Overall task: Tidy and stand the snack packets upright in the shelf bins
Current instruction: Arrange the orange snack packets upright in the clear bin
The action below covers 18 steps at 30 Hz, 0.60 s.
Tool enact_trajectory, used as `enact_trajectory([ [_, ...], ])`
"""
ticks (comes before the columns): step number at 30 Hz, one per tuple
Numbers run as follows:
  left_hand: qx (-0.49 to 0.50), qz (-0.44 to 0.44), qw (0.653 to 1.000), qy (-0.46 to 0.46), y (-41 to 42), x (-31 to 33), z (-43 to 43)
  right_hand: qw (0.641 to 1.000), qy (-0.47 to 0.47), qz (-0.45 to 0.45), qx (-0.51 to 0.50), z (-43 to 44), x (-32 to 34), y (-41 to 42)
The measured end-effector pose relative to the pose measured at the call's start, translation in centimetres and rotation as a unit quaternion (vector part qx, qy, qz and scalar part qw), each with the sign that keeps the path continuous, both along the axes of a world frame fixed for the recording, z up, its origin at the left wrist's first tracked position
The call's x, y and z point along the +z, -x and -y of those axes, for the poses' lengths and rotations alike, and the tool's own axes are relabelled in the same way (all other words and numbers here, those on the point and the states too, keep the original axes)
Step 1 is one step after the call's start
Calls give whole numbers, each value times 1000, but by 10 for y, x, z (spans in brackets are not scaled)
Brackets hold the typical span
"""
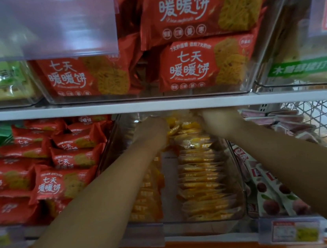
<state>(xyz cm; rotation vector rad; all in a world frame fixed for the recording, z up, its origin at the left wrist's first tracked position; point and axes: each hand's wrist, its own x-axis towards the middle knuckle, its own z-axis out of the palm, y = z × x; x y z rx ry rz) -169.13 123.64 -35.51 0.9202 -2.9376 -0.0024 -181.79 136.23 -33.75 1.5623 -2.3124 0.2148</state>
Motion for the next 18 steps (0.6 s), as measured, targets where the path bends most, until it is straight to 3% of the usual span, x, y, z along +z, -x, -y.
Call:
enact_trajectory([
  [2,-8,-25,999,31,-1,-2,-1,996,-59,64,-5,1,-5,2],
  [6,0,-26,995,101,-2,-1,-3,989,-135,56,-17,4,1,2],
  [11,-28,-47,996,66,0,1,6,993,-99,22,62,-13,2,-15],
  [14,-54,-50,993,89,-2,-3,6,977,-190,52,80,-17,2,-20],
  [18,21,-30,997,70,-2,1,11,969,-234,47,57,-17,6,-18],
])
